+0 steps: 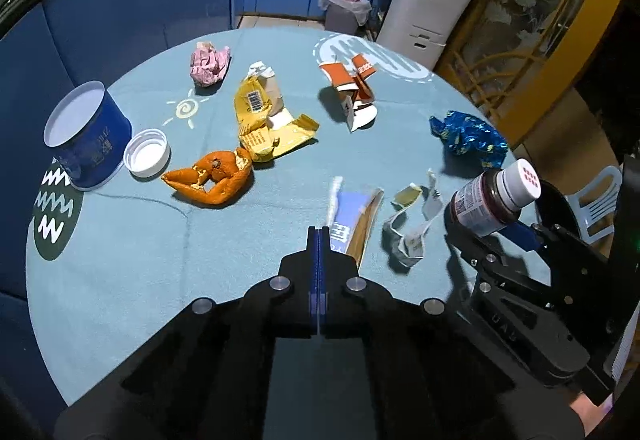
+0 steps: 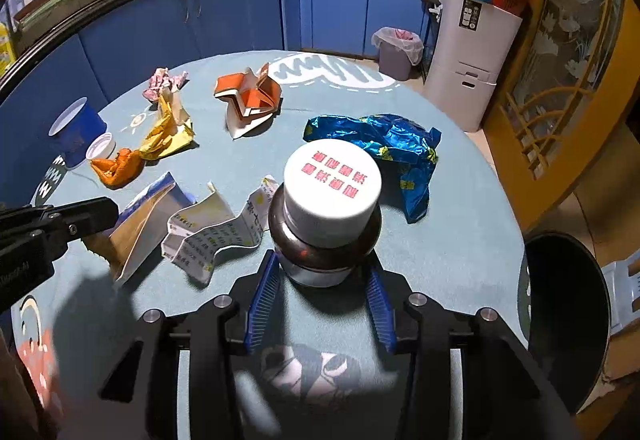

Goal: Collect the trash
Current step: 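Grasp the brown jar with right tool while left tool grasps the white-blue paper carton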

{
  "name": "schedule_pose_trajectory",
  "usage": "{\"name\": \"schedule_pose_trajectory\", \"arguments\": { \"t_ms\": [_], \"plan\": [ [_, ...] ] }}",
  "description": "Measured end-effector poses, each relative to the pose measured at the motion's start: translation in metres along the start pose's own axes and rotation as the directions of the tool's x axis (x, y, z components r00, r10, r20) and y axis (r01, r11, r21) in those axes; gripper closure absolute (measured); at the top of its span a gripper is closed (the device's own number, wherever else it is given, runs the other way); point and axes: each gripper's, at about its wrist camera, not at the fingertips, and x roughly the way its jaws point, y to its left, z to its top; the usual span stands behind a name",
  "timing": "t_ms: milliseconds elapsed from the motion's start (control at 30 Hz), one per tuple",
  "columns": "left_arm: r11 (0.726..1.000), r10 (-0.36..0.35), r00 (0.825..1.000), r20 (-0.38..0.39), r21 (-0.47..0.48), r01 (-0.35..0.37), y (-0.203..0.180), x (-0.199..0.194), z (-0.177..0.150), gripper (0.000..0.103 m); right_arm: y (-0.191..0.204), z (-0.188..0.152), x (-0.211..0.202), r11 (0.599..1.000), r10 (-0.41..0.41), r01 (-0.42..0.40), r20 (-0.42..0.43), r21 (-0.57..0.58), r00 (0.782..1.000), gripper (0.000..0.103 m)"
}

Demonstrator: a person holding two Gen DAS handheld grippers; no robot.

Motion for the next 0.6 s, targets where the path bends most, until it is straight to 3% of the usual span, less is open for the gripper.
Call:
{"name": "schedule_pose_trajectory", "arguments": {
  "t_ms": [467,600],
  "plan": [
    [0.997,-0.014,0.996,0.091,0.078,0.007,-0.019,-0.029,-0.001,0.103,0.002,-0.003,-0.024,1.000,0.013,-0.012,0.046,-0.016,0.999,0.061],
    [0.996,-0.061,0.998,0.030,0.072,0.058,-0.019,-0.015,0.000,0.100,-0.002,-0.002,-0.026,1.000,0.015,-0.015,0.059,-0.004,0.998,0.061]
  ]
}}
